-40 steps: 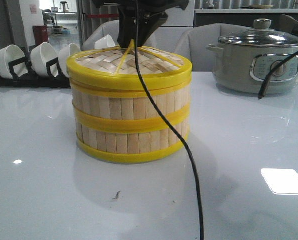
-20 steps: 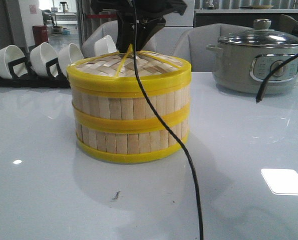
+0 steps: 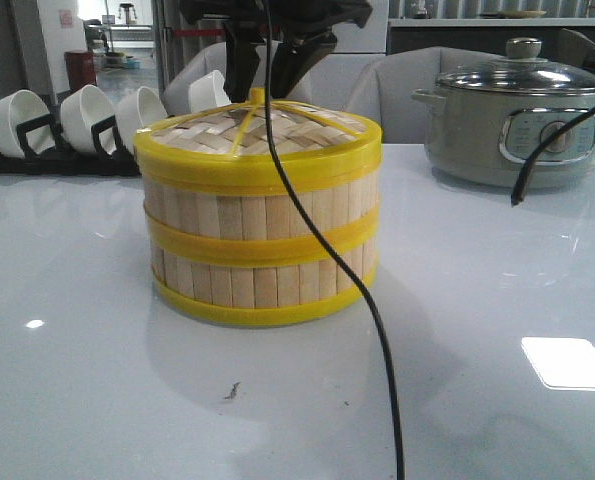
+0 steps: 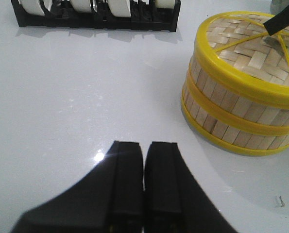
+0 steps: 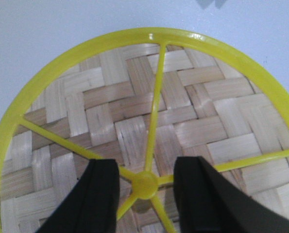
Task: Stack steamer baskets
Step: 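Carry the lid with the right gripper onto the top basket and lower, then release the lid hub and raise the right gripper away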
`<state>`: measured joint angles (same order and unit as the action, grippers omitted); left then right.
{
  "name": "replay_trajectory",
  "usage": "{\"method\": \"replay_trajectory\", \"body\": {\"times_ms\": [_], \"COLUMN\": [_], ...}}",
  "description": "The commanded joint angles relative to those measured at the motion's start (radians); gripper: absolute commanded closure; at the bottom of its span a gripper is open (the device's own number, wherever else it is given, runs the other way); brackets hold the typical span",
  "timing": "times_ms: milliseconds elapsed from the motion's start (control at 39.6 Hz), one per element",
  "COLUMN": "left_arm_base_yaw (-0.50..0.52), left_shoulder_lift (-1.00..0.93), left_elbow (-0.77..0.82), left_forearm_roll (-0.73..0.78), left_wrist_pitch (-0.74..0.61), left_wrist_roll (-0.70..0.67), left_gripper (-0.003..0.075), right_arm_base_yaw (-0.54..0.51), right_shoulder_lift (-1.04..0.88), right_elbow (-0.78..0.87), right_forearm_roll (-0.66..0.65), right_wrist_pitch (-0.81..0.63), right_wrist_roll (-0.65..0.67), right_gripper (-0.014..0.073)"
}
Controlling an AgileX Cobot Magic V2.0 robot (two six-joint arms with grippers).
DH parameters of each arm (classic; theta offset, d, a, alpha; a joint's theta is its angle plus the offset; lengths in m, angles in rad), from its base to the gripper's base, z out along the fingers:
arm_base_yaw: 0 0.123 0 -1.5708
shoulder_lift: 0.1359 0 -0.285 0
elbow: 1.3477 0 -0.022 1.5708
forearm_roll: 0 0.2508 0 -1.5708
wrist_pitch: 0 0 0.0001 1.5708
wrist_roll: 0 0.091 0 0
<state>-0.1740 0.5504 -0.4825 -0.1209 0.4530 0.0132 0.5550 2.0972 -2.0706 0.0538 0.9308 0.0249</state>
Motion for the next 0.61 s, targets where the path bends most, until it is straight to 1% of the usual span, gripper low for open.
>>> {"method": "replay_trajectory", "body": {"times_ms": [0,177,379,480,581], "left_arm_base_yaw": [-0.004,-0.004,-0.004,-0.004,-0.004], "left_shoulder_lift": [0.0,0.0,0.0,0.0,0.0], "left_elbow": [-0.03,-0.03,-0.03,-0.03,-0.03], "left_forearm_roll": [-0.011,-0.011,-0.011,-0.011,-0.011], "left_wrist_pitch": [-0.082,-0.082,-0.082,-0.082,-0.082], "left_wrist_roll": [-0.006,-0.006,-0.006,-0.006,-0.006], "left_gripper": [0.0634,0.0634,0.0634,0.0634,0.0634], "right_arm_base_yaw": [0.001,-0.001,-0.037,-0.071,-0.118], "right_shoulder_lift": [-0.079,-0.118,-0.21,-0.288,-0.401], "right_elbow": [-0.037,-0.037,-0.032,0.016,0.119], "right_forearm_roll": [0.006,0.006,0.003,-0.006,-0.009], "right_wrist_pitch": [-0.06,-0.058,-0.057,-0.079,-0.131], "right_wrist_roll": [-0.002,-0.002,-0.002,-0.002,-0.002], "right_gripper": [0.0179,0.0179,0.018,0.018,0.018]}}
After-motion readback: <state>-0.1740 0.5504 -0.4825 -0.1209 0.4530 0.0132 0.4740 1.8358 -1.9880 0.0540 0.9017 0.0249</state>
